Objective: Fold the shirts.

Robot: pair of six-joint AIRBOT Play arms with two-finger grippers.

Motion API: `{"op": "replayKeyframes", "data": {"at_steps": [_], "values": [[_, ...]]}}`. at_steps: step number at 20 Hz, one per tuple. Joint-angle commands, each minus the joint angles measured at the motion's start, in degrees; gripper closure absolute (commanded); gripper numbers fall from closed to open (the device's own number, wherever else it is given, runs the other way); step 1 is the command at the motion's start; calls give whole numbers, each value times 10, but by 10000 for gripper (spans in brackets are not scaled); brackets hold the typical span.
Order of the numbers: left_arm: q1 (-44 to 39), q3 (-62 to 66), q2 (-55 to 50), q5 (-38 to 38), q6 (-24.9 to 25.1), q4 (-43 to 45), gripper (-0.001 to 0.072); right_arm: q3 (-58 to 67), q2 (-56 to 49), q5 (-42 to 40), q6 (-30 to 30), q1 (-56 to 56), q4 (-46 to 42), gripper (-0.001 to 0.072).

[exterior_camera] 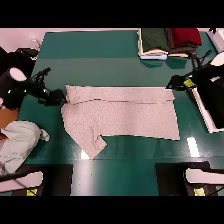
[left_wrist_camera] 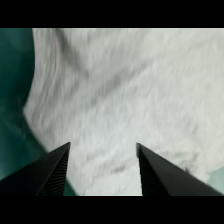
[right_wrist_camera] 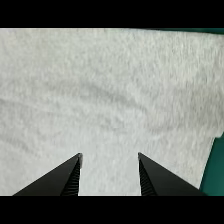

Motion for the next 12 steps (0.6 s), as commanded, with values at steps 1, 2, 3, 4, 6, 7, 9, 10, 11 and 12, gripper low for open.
{"op": "replayKeyframes", "data": {"at_steps": [1, 2, 3, 4, 6, 7, 9, 10, 11, 12], "values": [[-22, -158, 123, -1, -32, 28, 210, -70, 97, -23, -5, 1, 14, 301], [-37, -210, 155, 8, -44, 26, 211, -90, 120, -35, -5, 3, 14, 302], [-52, -258, 182, 17, -56, 21, 210, -107, 139, -44, -5, 3, 14, 302], [-65, -294, 200, 28, -68, 12, 210, -120, 154, -47, -5, 3, 14, 302], [-89, -344, 209, 63, -75, -26, 210, -134, 172, -47, -5, 3, 14, 302], [-99, -360, 209, 84, -75, -49, 210, -140, 181, -48, -5, 3, 14, 302], [-116, -378, 209, 136, -74, -97, 210, -150, 196, -50, -5, 3, 14, 302], [-121, -380, 209, 166, -74, -114, 210, -152, 202, -53, -5, 3, 14, 302], [-127, -380, 209, 196, -73, -133, 211, -152, 206, -54, -5, 3, 14, 302], [-130, -380, 209, 215, -73, -150, 212, -152, 211, -54, -5, 2, 13, 302]]}}
